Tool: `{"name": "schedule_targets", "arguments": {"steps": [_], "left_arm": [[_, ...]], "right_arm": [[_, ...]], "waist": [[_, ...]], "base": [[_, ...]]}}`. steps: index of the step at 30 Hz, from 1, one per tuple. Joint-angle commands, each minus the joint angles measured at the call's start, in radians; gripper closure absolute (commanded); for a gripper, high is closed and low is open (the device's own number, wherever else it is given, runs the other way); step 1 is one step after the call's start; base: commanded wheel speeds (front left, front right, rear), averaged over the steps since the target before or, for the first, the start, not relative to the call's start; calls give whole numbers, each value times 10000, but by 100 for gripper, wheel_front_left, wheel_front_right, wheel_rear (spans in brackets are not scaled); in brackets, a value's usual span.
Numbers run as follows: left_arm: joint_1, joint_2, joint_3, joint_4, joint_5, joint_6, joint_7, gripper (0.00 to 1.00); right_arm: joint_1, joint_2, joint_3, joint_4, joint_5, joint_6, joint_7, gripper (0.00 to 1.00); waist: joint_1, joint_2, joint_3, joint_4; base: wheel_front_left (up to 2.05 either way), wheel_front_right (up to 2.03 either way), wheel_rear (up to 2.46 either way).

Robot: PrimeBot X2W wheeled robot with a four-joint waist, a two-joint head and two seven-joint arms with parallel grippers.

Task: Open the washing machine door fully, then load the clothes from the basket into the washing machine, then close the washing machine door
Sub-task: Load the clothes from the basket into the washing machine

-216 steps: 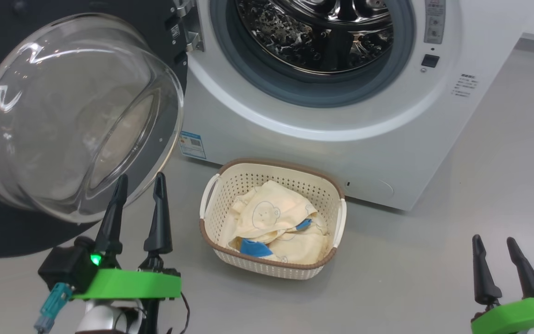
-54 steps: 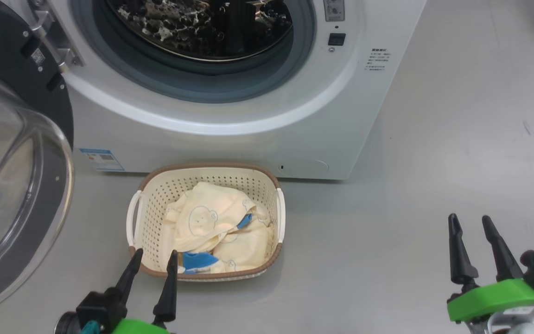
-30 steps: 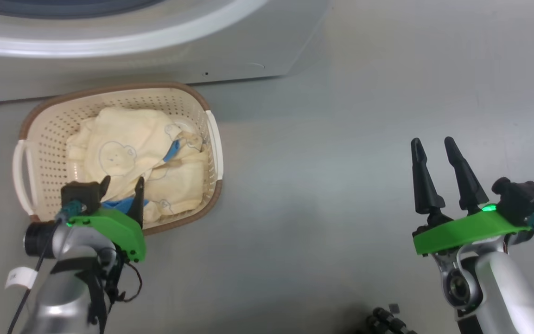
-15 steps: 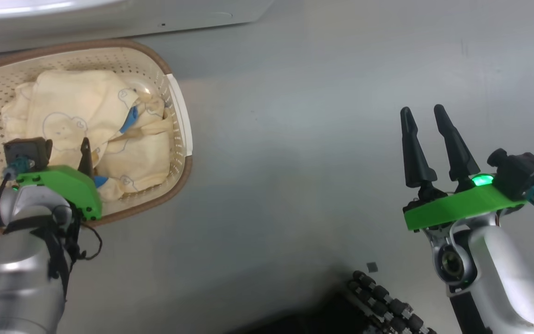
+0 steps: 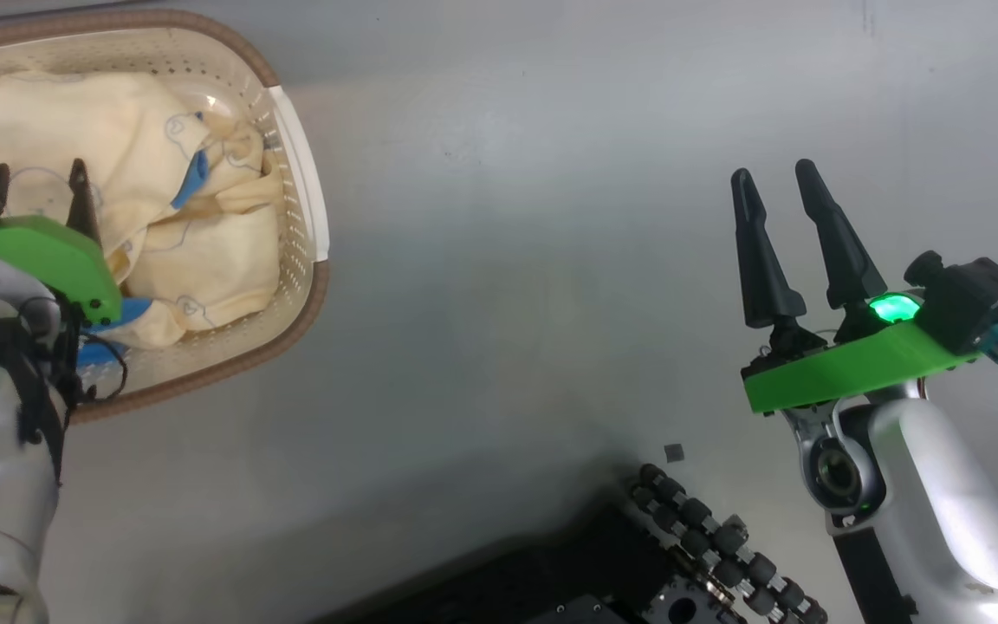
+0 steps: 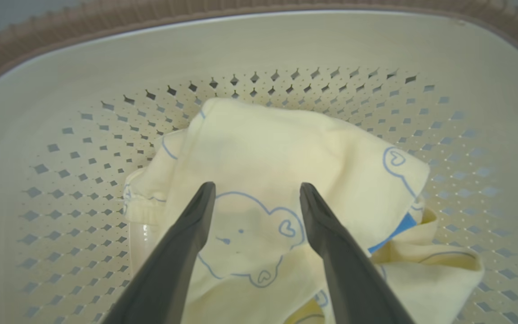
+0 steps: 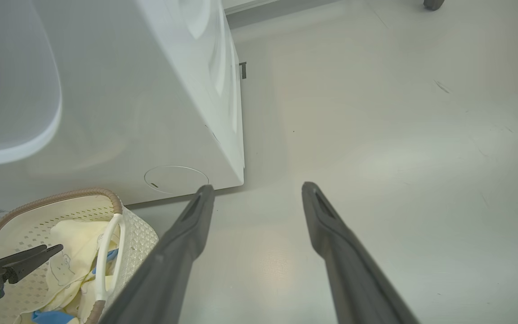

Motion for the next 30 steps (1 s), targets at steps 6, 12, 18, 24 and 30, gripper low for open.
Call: {"name": "schedule_targets", "arguments": {"steps": [6, 12, 18, 24, 30], "left_arm": [[-188, 705, 55, 86, 39, 76, 117, 0], [-383, 852, -56, 182, 40, 109, 145, 0], [-653, 949, -250, 250, 102, 84, 335, 0], [-954, 1178, -512, 296, 264, 138, 569, 0], [-1175, 1262, -749, 326, 392, 269, 653, 0]], "right_arm": [[173, -24, 184, -326, 112, -29, -95, 0], [129, -24, 214, -387, 124, -29, -95, 0], [60, -24, 333, -485, 168, -29, -95, 0], [67, -24, 436, -535, 314, -29, -95, 0], [134, -24, 384, -574, 365, -29, -95, 0]], "waist": [[-1, 0, 399, -164], [-1, 0, 594, -249], [-1, 0, 877, -402], [-1, 0, 1212, -636], [-1, 0, 1386, -672]], "base": [[0, 0, 0], [0, 0, 0], [0, 0, 0], [0, 0, 0], [0, 0, 0]]}}
